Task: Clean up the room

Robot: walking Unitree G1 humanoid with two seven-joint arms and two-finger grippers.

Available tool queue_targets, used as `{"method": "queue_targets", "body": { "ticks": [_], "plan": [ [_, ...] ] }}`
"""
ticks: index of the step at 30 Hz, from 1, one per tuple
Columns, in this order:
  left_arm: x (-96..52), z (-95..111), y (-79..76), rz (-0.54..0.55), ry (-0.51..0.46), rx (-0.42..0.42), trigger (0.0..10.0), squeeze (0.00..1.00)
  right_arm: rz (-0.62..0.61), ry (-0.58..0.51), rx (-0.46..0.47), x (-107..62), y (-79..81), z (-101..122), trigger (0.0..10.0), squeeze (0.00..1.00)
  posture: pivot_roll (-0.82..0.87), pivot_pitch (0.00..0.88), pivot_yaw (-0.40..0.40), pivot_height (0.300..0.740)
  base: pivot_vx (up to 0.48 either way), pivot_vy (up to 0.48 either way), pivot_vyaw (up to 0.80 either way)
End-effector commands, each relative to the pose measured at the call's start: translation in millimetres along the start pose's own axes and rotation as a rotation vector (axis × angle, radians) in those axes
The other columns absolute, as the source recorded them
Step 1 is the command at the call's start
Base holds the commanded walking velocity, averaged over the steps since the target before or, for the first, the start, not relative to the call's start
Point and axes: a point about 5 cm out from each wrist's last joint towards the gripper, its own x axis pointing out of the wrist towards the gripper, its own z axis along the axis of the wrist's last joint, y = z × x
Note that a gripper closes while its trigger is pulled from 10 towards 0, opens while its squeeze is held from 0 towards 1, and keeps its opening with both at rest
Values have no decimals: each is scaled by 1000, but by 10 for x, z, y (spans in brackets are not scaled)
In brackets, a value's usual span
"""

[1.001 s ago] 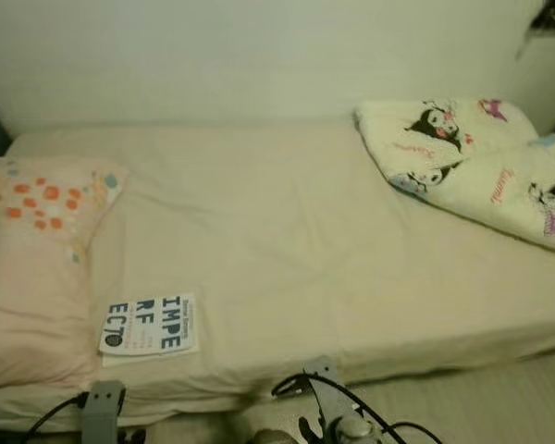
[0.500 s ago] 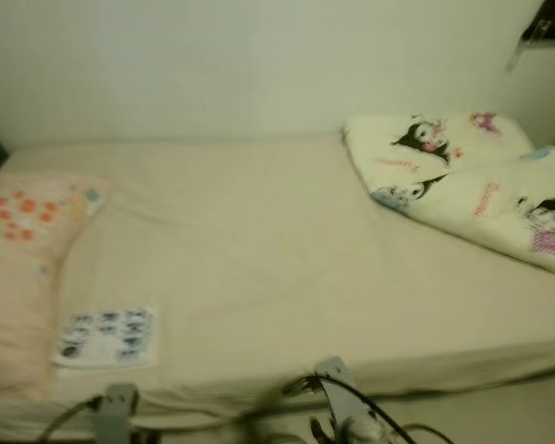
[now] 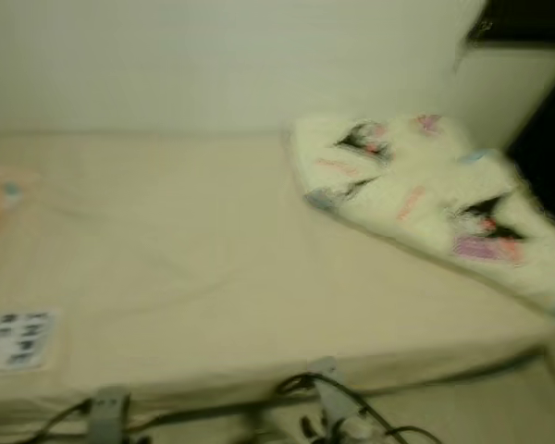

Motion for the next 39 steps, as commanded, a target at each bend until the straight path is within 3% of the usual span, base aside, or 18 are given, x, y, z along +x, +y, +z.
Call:
{"method": "queue_targets", "body": {
  "ticks": [1,39],
  "plan": [
    [-1,-25,-18,-4,8,-2,10000,0,8,8,7,2,23,-16,10000,0,-150,0,38,740,0,-480,0],
    [9,9,-33,-16,7,10,10000,0,6,15,-10,-1,12,-28,10000,0,-151,0,33,740,0,-480,0]
  ]
}}
